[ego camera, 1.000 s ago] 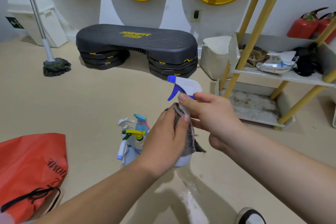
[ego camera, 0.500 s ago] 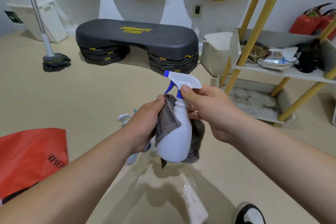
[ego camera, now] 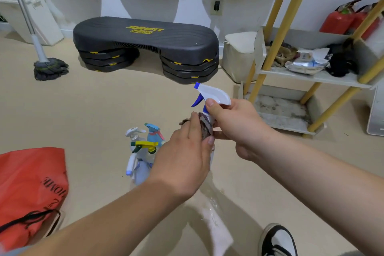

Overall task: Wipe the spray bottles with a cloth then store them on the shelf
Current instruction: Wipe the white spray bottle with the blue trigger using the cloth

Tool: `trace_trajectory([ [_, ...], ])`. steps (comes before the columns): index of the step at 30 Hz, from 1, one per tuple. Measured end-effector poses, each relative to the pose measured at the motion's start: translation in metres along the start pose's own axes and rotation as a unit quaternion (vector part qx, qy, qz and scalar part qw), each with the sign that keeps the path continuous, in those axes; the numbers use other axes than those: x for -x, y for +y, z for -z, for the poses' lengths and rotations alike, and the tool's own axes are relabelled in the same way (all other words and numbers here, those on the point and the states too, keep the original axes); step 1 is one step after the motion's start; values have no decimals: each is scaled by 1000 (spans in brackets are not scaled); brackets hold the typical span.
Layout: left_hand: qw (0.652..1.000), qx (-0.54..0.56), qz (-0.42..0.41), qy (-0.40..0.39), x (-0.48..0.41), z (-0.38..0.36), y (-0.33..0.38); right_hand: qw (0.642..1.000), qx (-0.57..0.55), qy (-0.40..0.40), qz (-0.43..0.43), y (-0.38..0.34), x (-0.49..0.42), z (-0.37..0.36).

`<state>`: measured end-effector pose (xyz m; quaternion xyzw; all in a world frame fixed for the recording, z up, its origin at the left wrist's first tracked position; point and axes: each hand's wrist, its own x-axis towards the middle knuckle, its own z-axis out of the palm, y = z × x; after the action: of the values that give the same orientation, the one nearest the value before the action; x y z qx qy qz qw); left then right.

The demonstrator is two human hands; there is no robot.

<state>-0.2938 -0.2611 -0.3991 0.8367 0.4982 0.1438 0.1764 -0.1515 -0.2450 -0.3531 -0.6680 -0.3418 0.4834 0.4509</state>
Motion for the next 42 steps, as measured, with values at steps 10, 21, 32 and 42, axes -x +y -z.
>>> trace_trajectory([
  [10,916,375,136,37,-7,0,-8,999,-43,29,17,0,4,-2],
  [21,925,361,118,6,-16,-7,-11,998,-42,34,39,3,7,-6],
  [32,949,305,70,49,-14,-4,-10,996,-61,36,53,-3,6,-2],
  [42,785,528,324,-8,-25,-16,-49,978,-179,102,17,-15,-6,26],
])
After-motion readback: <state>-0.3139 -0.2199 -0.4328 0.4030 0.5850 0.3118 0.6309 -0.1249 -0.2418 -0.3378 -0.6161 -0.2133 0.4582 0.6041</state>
